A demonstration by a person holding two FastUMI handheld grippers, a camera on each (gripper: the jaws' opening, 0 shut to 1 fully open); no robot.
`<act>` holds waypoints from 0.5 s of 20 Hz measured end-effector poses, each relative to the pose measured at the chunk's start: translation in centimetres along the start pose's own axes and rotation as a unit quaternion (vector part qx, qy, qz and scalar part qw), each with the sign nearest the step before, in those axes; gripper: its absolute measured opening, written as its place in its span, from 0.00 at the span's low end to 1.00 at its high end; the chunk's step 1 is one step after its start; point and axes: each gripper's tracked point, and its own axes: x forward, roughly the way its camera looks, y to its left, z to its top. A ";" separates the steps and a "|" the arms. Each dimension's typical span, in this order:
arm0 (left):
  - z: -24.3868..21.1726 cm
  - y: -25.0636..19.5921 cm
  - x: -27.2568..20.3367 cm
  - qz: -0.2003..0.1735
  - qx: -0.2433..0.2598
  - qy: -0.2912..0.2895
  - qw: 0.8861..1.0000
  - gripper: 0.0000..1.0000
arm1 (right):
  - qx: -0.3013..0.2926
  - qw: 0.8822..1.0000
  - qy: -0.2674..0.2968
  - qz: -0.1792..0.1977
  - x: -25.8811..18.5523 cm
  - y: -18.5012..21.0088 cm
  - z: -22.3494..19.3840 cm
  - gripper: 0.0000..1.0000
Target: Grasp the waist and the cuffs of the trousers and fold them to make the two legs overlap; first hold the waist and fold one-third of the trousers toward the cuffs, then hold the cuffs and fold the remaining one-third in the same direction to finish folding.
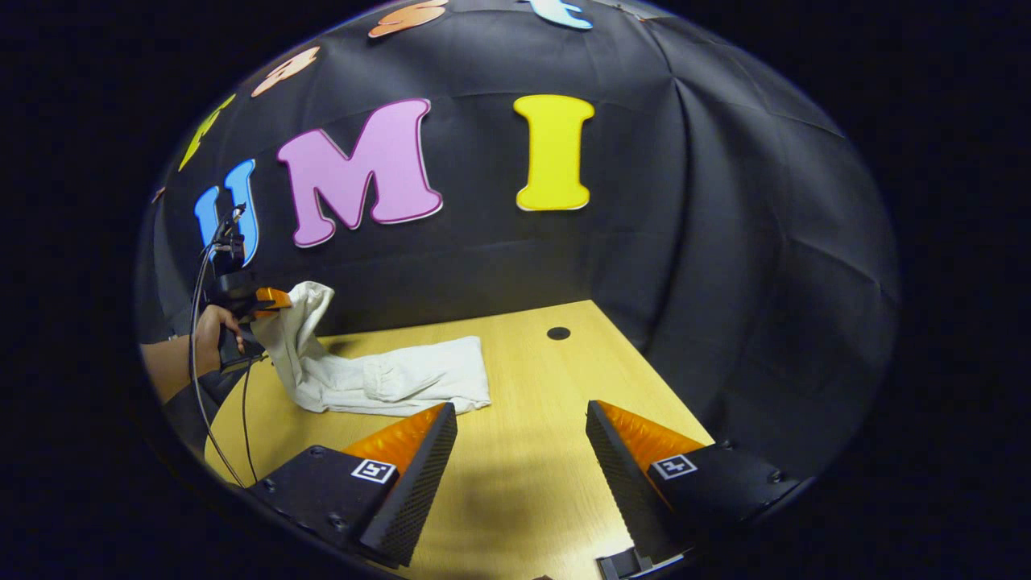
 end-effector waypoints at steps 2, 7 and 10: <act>-0.8 -4.5 0.8 -0.030 0.007 0.008 0.999 0.01 | -0.002 1.000 -0.018 -0.019 -1.1 -1.9 0.4 0.99; -4.2 -14.0 2.4 -0.081 0.023 0.037 0.996 0.06 | 0.022 0.998 -0.023 -0.059 -3.7 -5.5 -0.7 0.98; -6.6 -18.2 2.7 -0.100 0.023 0.052 0.993 0.06 | 0.035 0.997 -0.002 -0.070 -4.8 -6.2 -3.2 0.98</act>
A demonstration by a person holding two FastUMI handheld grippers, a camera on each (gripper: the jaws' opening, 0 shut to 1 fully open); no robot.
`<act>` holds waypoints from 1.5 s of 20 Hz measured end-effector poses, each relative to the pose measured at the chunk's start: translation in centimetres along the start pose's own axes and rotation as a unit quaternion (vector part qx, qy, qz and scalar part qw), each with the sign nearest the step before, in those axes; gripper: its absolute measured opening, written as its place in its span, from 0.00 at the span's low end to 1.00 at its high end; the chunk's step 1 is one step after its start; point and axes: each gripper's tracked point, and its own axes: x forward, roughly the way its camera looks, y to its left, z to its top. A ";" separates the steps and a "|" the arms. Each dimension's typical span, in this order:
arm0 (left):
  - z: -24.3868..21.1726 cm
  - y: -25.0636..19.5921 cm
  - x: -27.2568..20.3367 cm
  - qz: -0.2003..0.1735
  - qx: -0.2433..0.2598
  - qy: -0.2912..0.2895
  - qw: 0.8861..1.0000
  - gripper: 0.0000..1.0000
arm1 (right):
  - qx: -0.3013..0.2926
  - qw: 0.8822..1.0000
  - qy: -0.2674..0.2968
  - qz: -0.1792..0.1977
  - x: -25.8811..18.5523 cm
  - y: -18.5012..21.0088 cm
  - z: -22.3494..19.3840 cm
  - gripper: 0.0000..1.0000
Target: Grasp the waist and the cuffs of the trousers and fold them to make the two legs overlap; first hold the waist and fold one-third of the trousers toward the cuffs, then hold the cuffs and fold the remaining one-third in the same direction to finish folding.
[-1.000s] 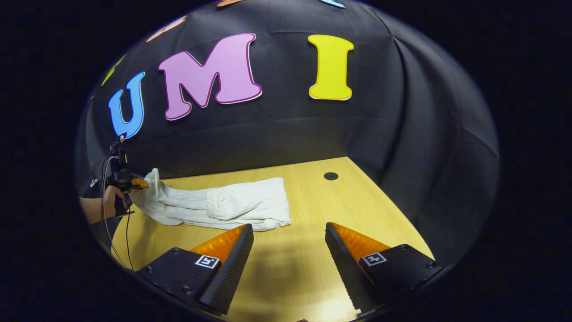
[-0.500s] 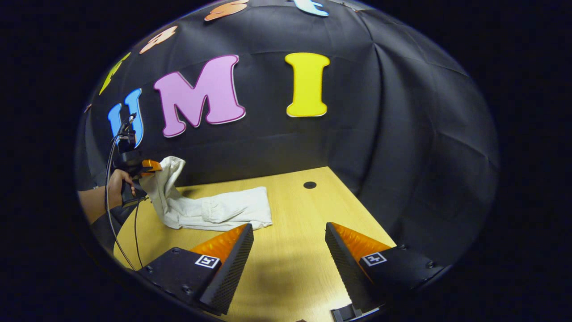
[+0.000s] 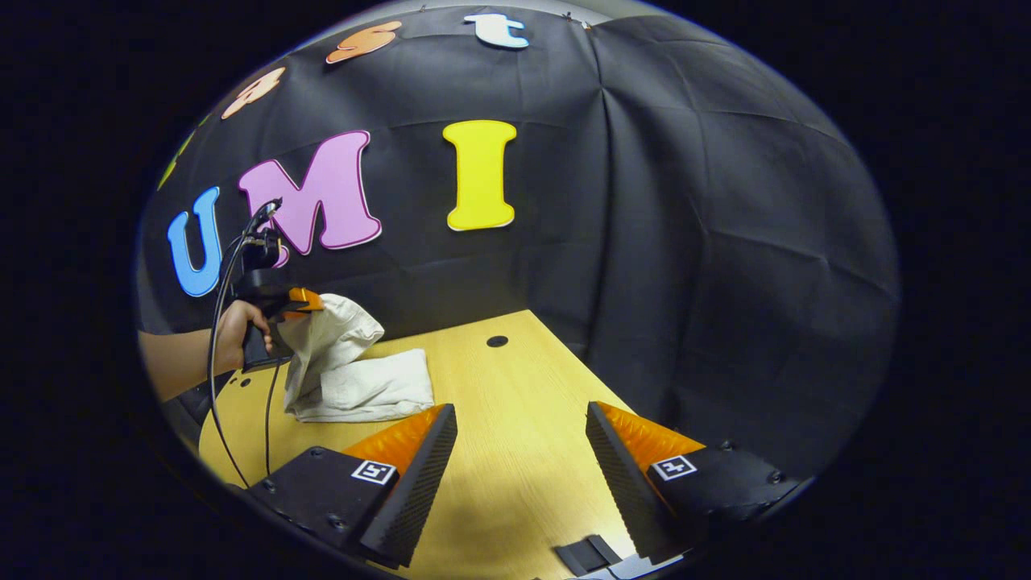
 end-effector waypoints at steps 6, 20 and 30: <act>-4.3 -4.9 0.9 -0.007 0.018 0.026 0.999 0.06 | 0.031 0.999 0.022 0.017 -0.8 1.3 -2.3 0.99; -4.0 -3.4 -11.4 -0.035 0.073 -0.028 0.996 0.95 | -0.009 0.998 -0.025 0.054 -2.8 5.7 1.4 0.99; -0.1 9.7 -36.3 0.048 0.068 -0.141 0.986 0.97 | -0.057 0.989 -0.075 0.110 -10.4 14.2 5.6 0.98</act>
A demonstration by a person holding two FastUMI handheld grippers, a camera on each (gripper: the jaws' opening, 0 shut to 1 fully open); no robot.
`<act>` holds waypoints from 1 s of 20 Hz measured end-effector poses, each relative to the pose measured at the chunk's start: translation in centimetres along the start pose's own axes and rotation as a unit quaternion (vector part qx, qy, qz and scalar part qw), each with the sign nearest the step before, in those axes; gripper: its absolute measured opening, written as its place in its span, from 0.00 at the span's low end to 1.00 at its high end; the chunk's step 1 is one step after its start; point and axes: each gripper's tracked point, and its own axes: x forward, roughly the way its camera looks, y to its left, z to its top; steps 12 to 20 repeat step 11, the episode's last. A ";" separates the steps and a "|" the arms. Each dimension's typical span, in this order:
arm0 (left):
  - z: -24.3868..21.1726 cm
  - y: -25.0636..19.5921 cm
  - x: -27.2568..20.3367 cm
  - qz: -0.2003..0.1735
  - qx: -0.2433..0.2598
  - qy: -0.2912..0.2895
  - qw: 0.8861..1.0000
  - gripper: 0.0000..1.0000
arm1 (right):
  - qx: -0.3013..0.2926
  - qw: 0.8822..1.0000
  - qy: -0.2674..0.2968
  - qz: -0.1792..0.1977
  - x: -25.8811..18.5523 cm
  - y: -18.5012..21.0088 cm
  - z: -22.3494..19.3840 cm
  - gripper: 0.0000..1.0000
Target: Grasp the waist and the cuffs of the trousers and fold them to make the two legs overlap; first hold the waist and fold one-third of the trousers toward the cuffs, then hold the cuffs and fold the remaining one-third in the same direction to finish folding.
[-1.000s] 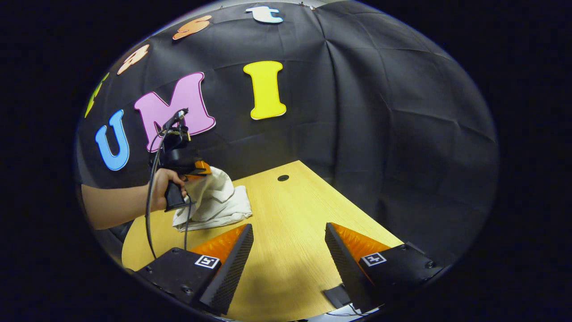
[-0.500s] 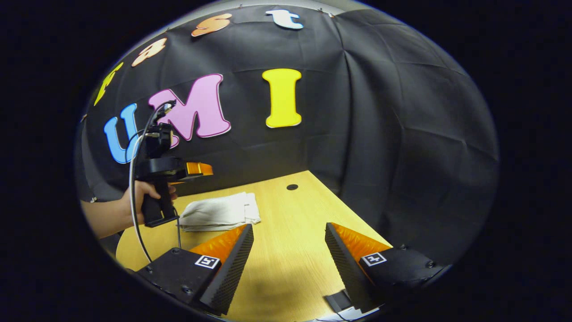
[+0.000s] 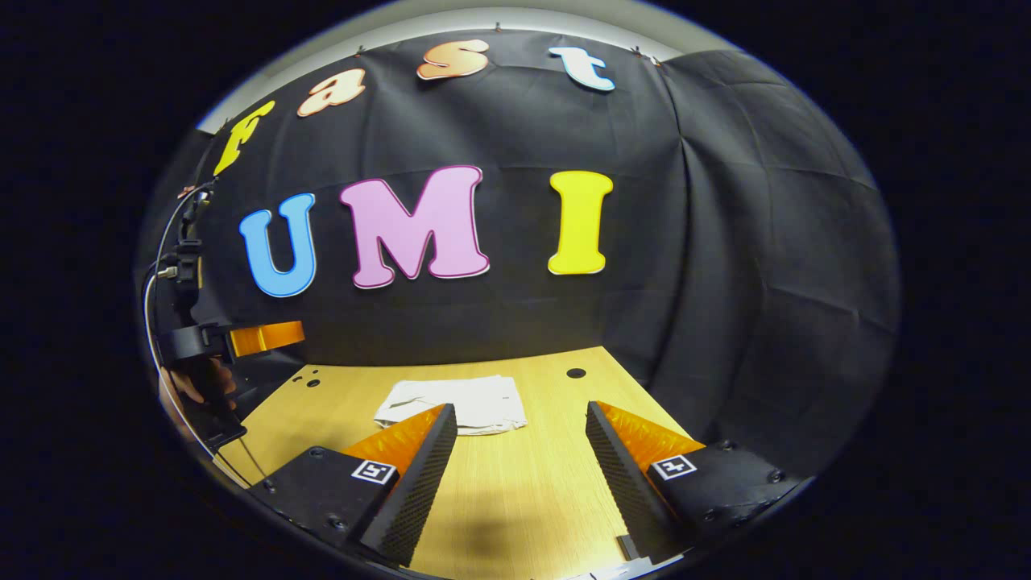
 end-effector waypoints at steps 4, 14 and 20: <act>0.2 3.7 -7.5 0.021 -0.014 0.003 1.000 0.97 | 0.022 0.999 0.006 0.023 -3.5 4.2 -1.1 0.99; -5.0 7.7 -17.8 0.032 -0.092 0.031 0.995 0.97 | 0.029 0.997 0.038 0.055 -8.5 7.5 -5.2 0.99; -5.0 7.7 -17.8 0.032 -0.092 0.031 0.995 0.97 | 0.029 0.997 0.038 0.055 -8.5 7.5 -5.2 0.99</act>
